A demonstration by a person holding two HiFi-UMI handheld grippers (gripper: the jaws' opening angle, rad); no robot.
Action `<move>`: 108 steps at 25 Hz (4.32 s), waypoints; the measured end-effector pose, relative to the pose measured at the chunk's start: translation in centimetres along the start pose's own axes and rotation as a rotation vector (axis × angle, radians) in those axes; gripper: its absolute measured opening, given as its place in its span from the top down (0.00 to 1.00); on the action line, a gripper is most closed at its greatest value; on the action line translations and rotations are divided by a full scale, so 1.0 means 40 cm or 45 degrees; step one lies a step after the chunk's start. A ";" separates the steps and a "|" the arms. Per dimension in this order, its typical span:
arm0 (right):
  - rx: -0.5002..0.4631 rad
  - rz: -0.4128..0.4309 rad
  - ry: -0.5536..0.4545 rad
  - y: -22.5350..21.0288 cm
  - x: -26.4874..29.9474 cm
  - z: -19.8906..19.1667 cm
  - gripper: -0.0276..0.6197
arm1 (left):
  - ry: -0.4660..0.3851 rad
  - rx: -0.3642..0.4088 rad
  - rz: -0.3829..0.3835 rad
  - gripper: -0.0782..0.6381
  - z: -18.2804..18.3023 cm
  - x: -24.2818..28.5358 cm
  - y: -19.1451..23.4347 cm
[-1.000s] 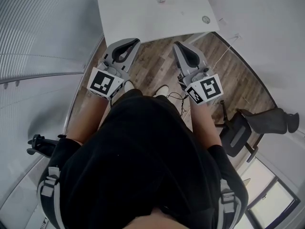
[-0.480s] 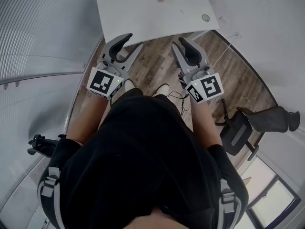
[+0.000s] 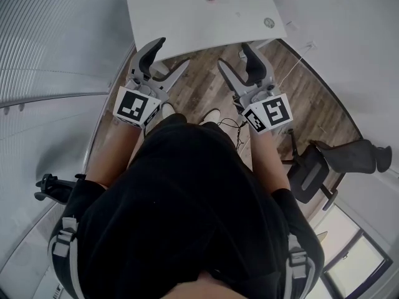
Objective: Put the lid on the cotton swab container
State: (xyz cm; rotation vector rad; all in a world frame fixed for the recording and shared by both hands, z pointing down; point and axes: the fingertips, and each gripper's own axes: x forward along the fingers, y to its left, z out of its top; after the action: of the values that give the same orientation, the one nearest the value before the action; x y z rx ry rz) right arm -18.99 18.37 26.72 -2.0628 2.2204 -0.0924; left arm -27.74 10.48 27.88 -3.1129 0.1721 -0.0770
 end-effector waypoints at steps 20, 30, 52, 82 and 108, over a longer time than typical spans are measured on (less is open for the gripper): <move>0.035 0.068 0.022 -0.036 -0.056 -0.014 0.26 | 0.004 0.001 -0.014 0.45 -0.008 0.057 -0.078; 0.030 0.104 0.032 -0.115 -0.128 -0.019 0.26 | 0.018 0.032 0.027 0.42 0.000 0.118 -0.155; 0.051 0.135 0.053 -0.275 -0.154 -0.042 0.26 | 0.053 0.018 0.081 0.42 -0.039 0.262 -0.209; 0.064 0.054 0.107 -0.533 0.364 -0.043 0.27 | -0.001 -0.049 0.021 0.42 -0.052 0.542 0.307; 0.142 0.265 0.220 -0.815 0.557 -0.113 0.27 | 0.170 -0.083 0.275 0.42 -0.166 0.787 0.445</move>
State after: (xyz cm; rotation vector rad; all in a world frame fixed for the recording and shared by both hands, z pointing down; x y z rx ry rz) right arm 11.15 -6.42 34.22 -1.8179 2.4538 -0.3802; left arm 1.22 -10.81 35.57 -3.1305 0.5212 -0.2798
